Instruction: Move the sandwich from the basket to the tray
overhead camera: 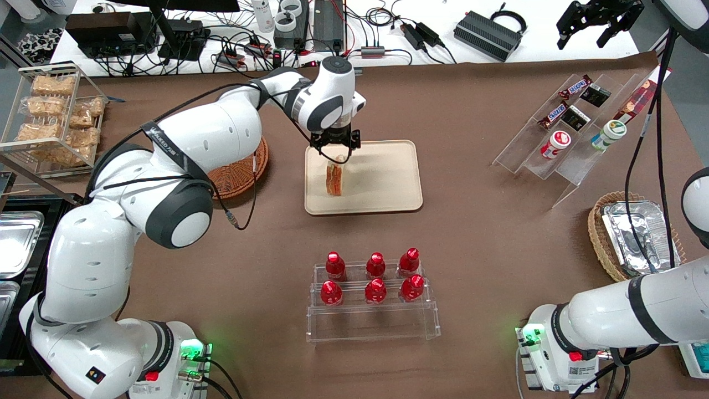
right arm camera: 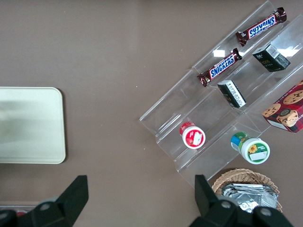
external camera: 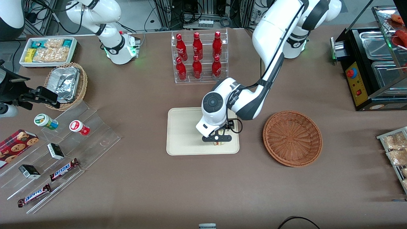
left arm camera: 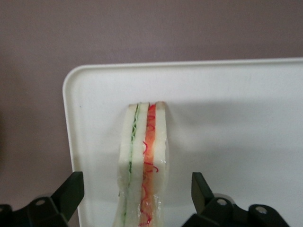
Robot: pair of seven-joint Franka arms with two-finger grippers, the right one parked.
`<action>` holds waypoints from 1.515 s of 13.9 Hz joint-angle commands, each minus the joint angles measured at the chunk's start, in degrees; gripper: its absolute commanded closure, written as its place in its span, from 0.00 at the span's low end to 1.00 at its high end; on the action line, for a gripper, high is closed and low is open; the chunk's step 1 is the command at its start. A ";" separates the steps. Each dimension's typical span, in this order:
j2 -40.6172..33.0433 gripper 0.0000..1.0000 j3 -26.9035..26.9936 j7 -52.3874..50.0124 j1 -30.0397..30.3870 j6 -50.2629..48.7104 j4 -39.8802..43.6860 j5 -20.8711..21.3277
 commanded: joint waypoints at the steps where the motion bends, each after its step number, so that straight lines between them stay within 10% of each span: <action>1: -3.75 0.00 1.82 -0.40 0.14 -2.88 0.10 -0.21; 13: -18.96 0.00 2.26 7.25 16.56 -15.53 -0.16 -1.27; 15: -24.72 0.00 2.26 24.06 26.87 -25.82 -0.08 -2.14; 21: -30.39 0.00 2.26 31.24 32.31 -34.61 -0.78 -2.15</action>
